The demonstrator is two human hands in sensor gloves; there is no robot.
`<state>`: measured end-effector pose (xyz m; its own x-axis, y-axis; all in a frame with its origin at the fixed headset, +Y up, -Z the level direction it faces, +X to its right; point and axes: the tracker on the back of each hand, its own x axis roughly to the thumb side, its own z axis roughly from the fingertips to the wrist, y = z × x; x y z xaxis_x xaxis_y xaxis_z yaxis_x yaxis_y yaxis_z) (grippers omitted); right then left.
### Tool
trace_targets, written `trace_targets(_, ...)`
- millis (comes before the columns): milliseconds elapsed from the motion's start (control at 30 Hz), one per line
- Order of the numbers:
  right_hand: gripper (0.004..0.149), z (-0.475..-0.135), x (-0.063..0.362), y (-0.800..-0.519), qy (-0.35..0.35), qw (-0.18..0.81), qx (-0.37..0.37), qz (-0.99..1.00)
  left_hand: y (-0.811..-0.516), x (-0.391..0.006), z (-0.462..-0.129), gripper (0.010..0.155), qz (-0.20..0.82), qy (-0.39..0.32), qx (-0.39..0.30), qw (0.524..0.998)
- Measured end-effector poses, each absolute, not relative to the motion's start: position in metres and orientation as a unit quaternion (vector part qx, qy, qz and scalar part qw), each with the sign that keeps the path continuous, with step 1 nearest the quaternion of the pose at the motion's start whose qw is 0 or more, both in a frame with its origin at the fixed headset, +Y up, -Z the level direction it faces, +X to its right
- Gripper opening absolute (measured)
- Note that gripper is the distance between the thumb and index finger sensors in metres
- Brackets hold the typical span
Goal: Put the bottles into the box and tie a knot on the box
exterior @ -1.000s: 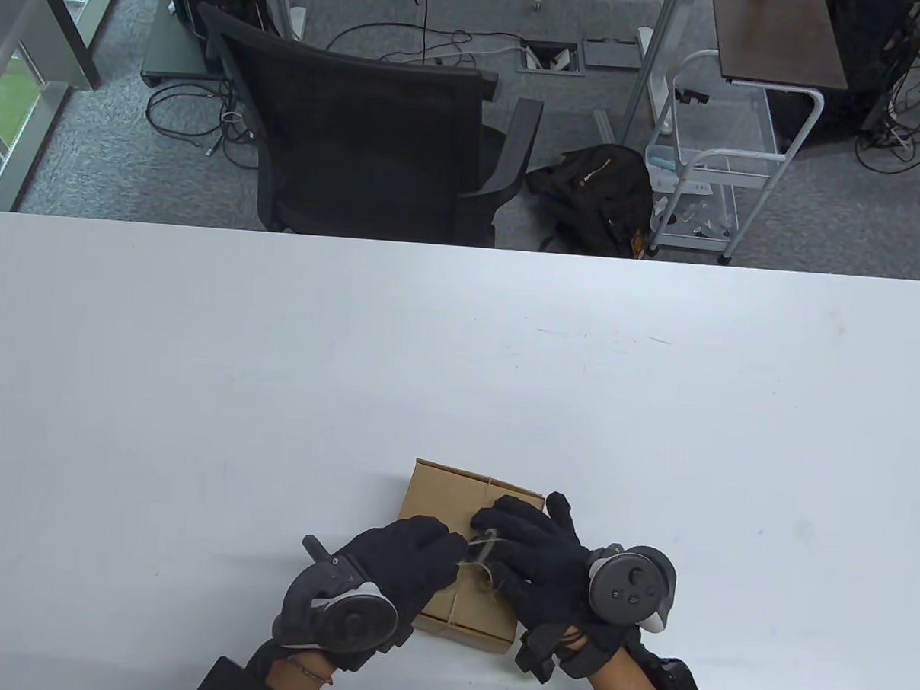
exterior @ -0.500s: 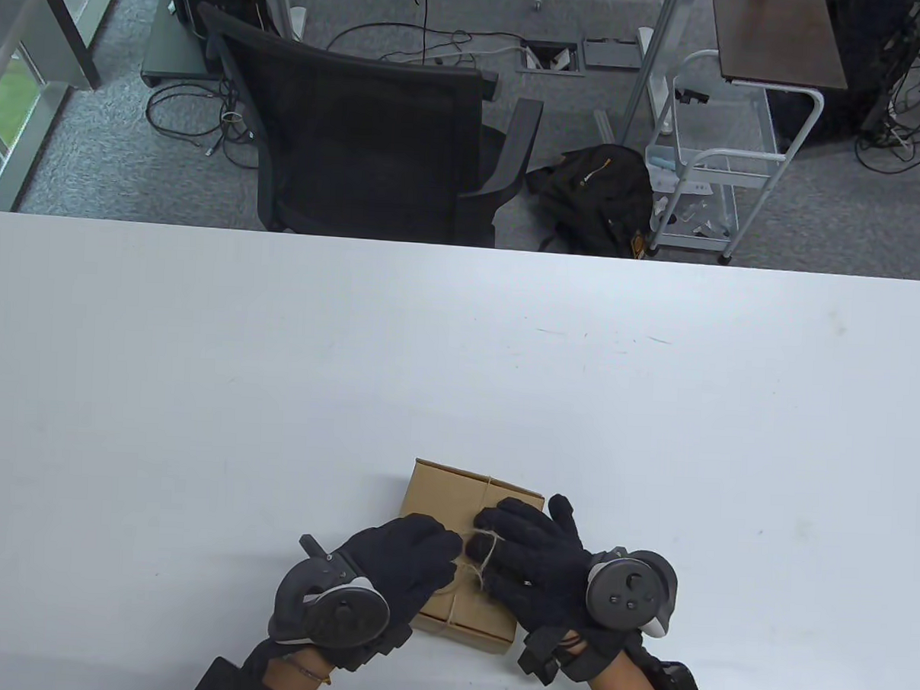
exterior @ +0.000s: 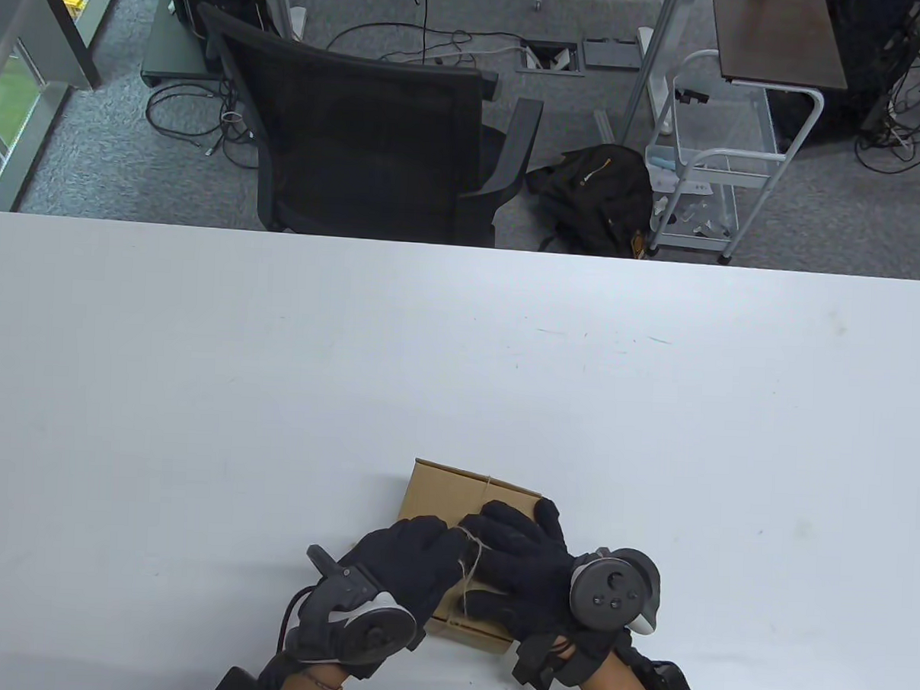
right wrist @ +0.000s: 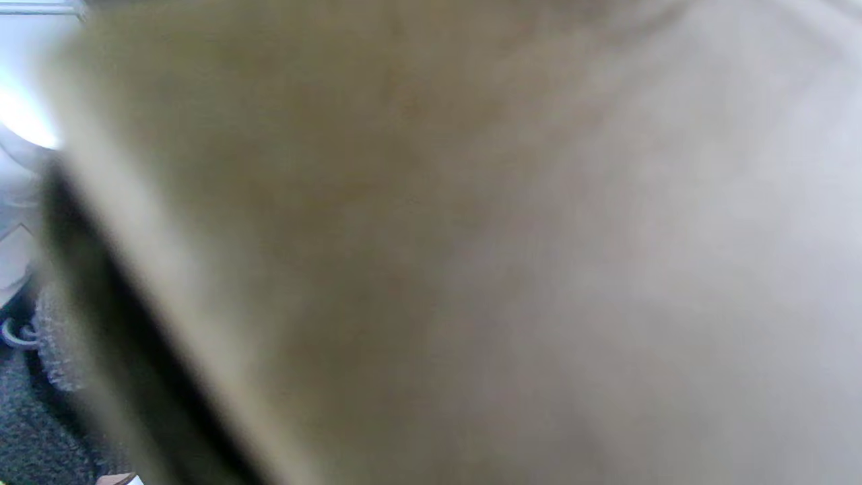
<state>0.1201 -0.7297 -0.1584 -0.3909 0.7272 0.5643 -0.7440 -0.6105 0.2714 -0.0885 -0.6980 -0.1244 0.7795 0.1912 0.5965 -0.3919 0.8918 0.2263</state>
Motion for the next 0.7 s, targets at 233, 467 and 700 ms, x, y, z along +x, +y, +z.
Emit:
trace_targets(233,0.067,-0.158,0.119,-0.730,-0.017,0.464,0.309,0.830,-0.699,-0.080,-0.122,0.047,0.125,-0.288,0.176,0.933)
trace_targets(467,0.066,-0.150,0.114,-0.727,-0.031,0.454,0.269,0.849,-0.697,-0.074,-0.119,0.046,0.103,-0.269,0.185,0.940)
trace_targets(700,0.059,-0.145,0.111,-0.723,-0.030,0.468,0.234,0.852,-0.693,-0.066,-0.113,0.046,0.063,-0.234,0.196,0.950)
